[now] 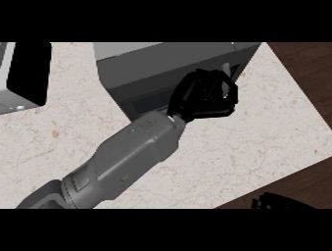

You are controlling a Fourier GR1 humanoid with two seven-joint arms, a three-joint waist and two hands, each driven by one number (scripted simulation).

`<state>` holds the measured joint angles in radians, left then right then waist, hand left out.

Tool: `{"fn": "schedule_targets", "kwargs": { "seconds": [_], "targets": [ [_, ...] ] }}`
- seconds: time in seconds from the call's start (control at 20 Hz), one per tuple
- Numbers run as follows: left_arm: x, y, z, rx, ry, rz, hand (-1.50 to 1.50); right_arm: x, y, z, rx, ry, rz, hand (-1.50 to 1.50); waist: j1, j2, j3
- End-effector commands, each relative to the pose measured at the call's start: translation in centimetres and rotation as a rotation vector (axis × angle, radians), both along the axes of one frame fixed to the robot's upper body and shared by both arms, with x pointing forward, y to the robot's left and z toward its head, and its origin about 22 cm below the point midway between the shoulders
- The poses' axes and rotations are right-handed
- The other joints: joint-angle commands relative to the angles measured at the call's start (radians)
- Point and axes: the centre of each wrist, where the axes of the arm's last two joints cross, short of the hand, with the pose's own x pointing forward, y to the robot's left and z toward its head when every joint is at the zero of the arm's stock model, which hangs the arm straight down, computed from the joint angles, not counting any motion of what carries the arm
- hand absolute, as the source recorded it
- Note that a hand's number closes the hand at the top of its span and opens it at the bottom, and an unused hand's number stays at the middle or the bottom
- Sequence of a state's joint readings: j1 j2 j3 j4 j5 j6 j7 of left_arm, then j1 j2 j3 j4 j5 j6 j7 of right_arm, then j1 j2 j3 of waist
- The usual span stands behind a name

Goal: Pick up the milk, place it into the microwave and close the microwave

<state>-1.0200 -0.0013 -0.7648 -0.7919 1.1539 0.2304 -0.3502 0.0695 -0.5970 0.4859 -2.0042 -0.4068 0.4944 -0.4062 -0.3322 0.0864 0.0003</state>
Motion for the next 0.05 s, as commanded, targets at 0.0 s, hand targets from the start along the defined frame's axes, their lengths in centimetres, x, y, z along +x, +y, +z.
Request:
{"fn": "schedule_targets", "kwargs": {
  "seconds": [0.0],
  "targets": [
    [1.44,5.36,-5.28,0.009,0.181,0.212,1.50,-1.36,0.96,-0.10,0.013,0.009,-0.019,1.50,0.029,0.014,-0.008]
  ]
}}
